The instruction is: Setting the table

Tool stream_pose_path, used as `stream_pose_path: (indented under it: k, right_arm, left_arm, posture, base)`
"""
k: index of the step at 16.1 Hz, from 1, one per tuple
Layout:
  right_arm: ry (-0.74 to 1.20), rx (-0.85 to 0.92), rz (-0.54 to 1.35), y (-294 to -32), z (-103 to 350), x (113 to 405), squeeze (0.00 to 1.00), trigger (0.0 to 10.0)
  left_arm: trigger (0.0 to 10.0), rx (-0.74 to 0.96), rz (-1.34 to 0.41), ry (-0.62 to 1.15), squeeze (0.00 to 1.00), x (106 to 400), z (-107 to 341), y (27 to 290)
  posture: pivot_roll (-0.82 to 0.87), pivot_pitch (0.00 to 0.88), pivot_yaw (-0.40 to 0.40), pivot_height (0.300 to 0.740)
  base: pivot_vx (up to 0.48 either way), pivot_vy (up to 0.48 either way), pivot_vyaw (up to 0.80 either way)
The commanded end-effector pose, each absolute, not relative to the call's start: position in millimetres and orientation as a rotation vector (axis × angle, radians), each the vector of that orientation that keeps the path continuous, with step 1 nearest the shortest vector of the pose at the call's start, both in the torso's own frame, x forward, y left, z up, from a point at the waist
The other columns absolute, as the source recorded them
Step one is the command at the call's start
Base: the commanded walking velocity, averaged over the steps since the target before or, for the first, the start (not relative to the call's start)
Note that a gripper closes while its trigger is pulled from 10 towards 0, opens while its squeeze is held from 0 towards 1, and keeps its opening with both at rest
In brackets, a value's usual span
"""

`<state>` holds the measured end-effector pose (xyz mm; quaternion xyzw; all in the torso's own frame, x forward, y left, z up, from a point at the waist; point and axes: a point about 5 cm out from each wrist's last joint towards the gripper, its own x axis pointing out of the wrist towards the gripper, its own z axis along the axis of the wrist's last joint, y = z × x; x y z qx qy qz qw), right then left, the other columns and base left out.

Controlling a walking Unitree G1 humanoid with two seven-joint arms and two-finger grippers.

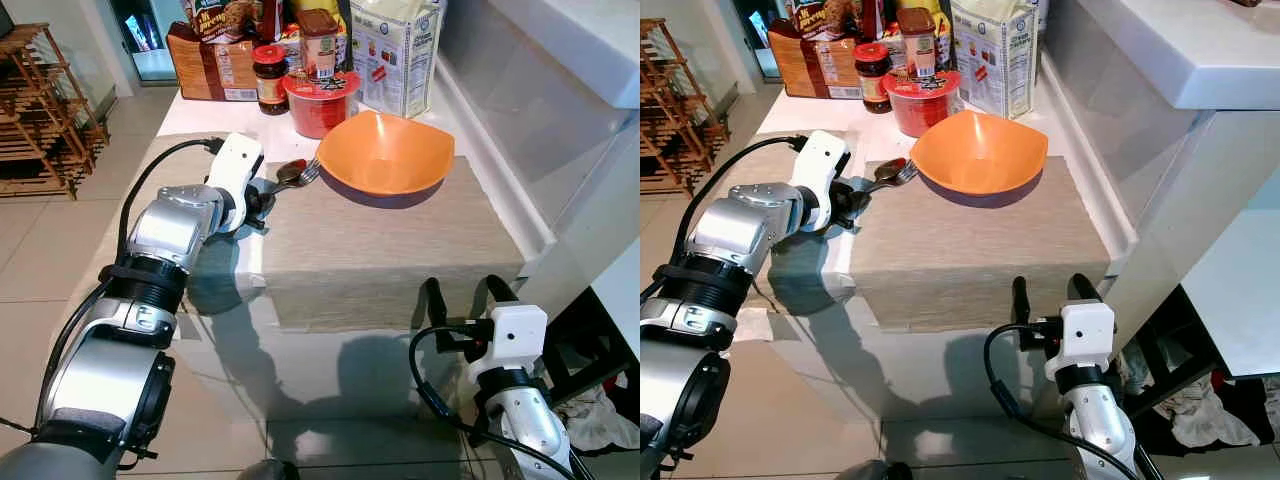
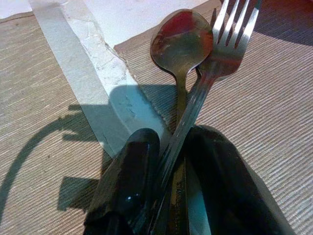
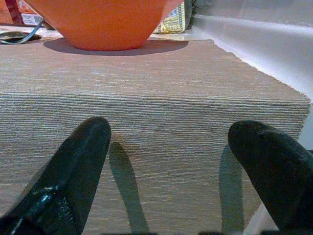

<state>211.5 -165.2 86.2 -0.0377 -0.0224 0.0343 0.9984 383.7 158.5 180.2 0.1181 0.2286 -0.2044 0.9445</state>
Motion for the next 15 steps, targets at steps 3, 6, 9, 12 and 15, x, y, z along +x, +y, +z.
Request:
stream_pose_path:
  k: [3,6,9,12,15]
  right_arm:
    - [-0.046,-0.081,0.082,-163,87,213,0.00,10.0]
    - [-0.047,-0.084,0.084,-163,87,214,0.00,10.0]
    - [-0.046,-0.083,0.085,-163,87,215,0.00,10.0]
    - [-0.044,-0.082,0.089,-162,86,215,0.00,10.0]
    - [-0.044,-0.081,0.089,-162,86,215,0.00,10.0]
  left_arm:
    - [0.0,0.198,-0.404,0.480,0.00,384,178,159]
    - [0.0,0.127,-0.361,0.380,0.00,389,194,160]
    - [0.0,0.101,-0.354,0.294,0.00,388,213,158]
    - [0.0,0.087,-0.354,0.286,0.00,385,216,159]
    - [0.0,0.083,-0.335,0.270,0.00,385,220,160]
  posture:
    - [-0.12,0.008,0.061,0.740]
    - [-0.12,0.000,0.057,0.740]
    - [-0.11,0.003,0.054,0.740]
    - [-0.11,0.004,0.054,0.740]
    - [-0.11,0.004,0.054,0.740]
  base:
    - [0.000,0.000,0.00]
    - [0.000,0.000,0.00]
    - [0.000,0.000,0.00]
    - [0.000,0.000,0.00]
    - [0.000,0.000,0.00]
